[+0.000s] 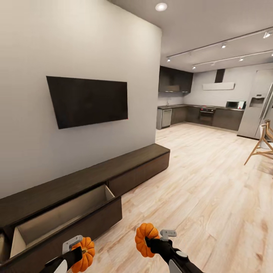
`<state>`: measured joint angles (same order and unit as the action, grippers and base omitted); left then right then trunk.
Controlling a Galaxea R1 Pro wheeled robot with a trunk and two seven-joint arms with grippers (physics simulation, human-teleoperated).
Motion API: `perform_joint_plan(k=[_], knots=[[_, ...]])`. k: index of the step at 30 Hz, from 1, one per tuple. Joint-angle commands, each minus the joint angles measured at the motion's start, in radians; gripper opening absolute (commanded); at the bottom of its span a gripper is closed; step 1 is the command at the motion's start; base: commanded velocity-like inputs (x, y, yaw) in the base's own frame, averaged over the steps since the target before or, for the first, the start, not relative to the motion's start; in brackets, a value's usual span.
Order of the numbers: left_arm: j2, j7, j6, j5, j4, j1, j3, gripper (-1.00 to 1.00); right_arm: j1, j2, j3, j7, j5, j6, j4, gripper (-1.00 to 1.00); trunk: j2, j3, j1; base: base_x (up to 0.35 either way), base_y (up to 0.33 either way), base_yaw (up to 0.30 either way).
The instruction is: Place each of the two pumpkins and all three candles from the living room inside a cabinet in the living room (use any cabinet), then make sure every cabinet is closed, and position the cauldron so it is next to a table in the living room.
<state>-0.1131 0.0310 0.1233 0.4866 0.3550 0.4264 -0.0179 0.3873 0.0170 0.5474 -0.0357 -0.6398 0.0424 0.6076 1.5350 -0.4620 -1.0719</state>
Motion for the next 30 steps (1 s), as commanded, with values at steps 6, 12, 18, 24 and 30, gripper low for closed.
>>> perform_joint_plan(k=[6, 12, 18, 24, 30], knots=[[0.001, 0.004, 0.006, 0.008, 0.002, 0.000, -0.002, -1.00, 0.001, -0.001, 0.003, -0.004, -0.008, 0.002, 0.001, -1.00, 0.001, 0.000, 0.000, 0.001, -0.004, 0.124], [0.000, 0.004, 0.006, 0.008, 0.002, 0.000, -0.002, -1.00, 0.001, 0.000, 0.004, -0.008, -0.008, 0.002, 0.001, -1.00, 0.001, 0.003, 0.000, 0.000, 0.000, 0.265], [0.001, 0.004, 0.006, 0.007, 0.002, 0.000, -0.002, -1.00, 0.001, 0.000, 0.005, -0.009, -0.008, 0.003, 0.001, -1.00, 0.001, 0.005, 0.000, 0.000, 0.000, 0.277], [0.001, 0.004, 0.006, 0.007, 0.002, 0.000, -0.002, -1.00, 0.001, 0.000, 0.005, -0.009, -0.008, 0.003, 0.001, -1.00, 0.001, 0.008, 0.000, 0.000, 0.000, 0.278], [0.001, 0.004, 0.006, 0.008, 0.002, 0.000, -0.002, -1.00, 0.001, 0.000, 0.005, -0.009, -0.008, 0.003, 0.001, -1.00, 0.001, 0.010, 0.000, 0.000, 0.000, 0.279]])
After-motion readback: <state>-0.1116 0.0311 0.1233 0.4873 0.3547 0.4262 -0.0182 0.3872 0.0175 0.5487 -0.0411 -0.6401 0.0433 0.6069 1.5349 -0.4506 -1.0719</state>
